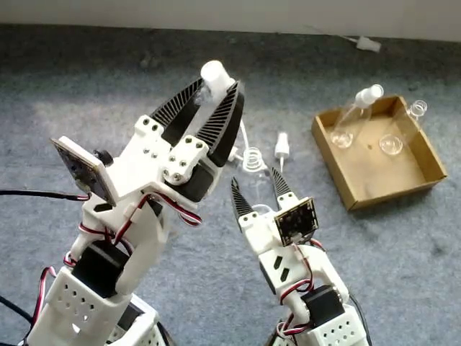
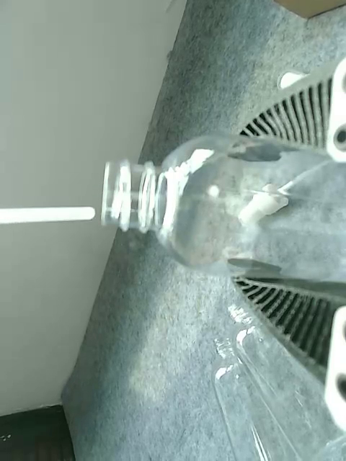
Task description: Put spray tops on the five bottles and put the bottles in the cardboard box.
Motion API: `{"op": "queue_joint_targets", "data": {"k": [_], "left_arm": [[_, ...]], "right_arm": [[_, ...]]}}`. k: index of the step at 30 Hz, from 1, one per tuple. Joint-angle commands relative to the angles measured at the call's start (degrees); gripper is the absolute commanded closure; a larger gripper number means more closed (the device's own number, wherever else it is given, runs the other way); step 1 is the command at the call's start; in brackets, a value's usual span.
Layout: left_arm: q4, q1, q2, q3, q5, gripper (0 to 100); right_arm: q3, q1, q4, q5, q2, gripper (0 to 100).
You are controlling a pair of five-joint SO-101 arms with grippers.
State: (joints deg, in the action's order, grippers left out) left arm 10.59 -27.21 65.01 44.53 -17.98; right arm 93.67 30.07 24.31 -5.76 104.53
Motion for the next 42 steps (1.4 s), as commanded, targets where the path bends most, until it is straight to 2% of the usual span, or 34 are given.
{"op": "queue_joint_targets", "data": {"k": [1,4,6,14,21,29,42], "left_arm": [[-6.7,-1.0,1.0,1.7,-0.7,100],[-14.3,-0.9,1.0,5.0,-0.4,100],[-16.6,-0.9,1.0,6.1,-0.4,100],[-10.9,-0.9,1.2,5.8,-0.3,100],[-0.1,-0.9,1.1,-0.3,-0.4,100],[0.3,-1.4,1.0,1.3,-0.4,100],[0.2,-1.5,0.9,12.6,-0.9,100]], "right_arm": [[-0.5,0.5,-1.7,0.1,0.7,85.3],[-0.5,0.5,-1.7,0.1,0.7,85.3],[-0.5,0.4,-1.7,0.1,0.7,85.3],[-0.5,0.4,-1.7,0.1,0.7,85.3],[-0.5,0.3,-1.7,0.1,0.7,85.3],[-0.5,0.3,-1.7,0.1,0.7,85.3],[-0.5,0.2,-1.7,0.1,0.7,85.3]]}}
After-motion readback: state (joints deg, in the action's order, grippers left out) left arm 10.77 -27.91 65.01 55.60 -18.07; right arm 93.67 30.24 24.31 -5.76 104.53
